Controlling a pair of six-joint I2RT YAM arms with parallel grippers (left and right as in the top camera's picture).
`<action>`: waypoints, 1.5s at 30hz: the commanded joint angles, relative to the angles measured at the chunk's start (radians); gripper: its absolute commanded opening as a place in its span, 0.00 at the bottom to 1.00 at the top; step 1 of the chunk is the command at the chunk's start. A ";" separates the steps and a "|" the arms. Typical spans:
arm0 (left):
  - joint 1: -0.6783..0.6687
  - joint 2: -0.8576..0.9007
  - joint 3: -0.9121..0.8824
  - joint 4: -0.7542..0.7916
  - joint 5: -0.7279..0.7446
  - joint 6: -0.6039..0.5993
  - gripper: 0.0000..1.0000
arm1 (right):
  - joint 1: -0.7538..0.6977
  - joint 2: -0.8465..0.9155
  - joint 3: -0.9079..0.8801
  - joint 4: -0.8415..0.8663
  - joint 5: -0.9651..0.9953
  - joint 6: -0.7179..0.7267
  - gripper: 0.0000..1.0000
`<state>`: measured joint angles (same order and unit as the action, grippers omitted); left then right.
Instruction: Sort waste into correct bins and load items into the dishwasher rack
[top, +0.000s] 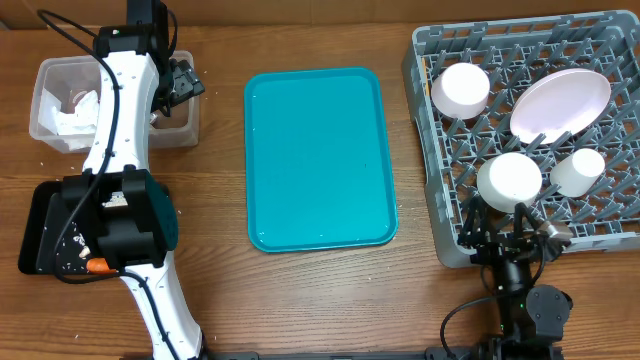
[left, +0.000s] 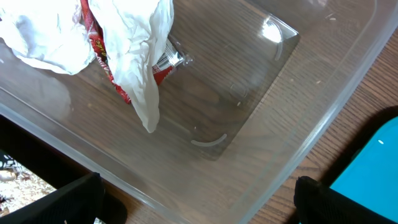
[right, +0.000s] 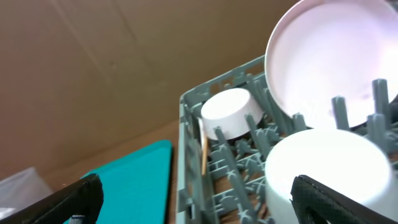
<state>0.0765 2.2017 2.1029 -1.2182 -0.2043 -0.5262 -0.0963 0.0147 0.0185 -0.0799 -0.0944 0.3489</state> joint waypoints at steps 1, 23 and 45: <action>0.002 -0.006 0.021 0.000 0.004 -0.024 1.00 | -0.003 -0.013 -0.010 0.001 0.027 -0.150 1.00; 0.002 -0.006 0.021 0.000 0.004 -0.024 1.00 | -0.003 -0.013 -0.010 -0.003 0.094 -0.167 1.00; -0.006 -0.006 0.021 0.000 0.004 -0.024 1.00 | -0.003 -0.013 -0.010 -0.001 0.123 -0.369 1.00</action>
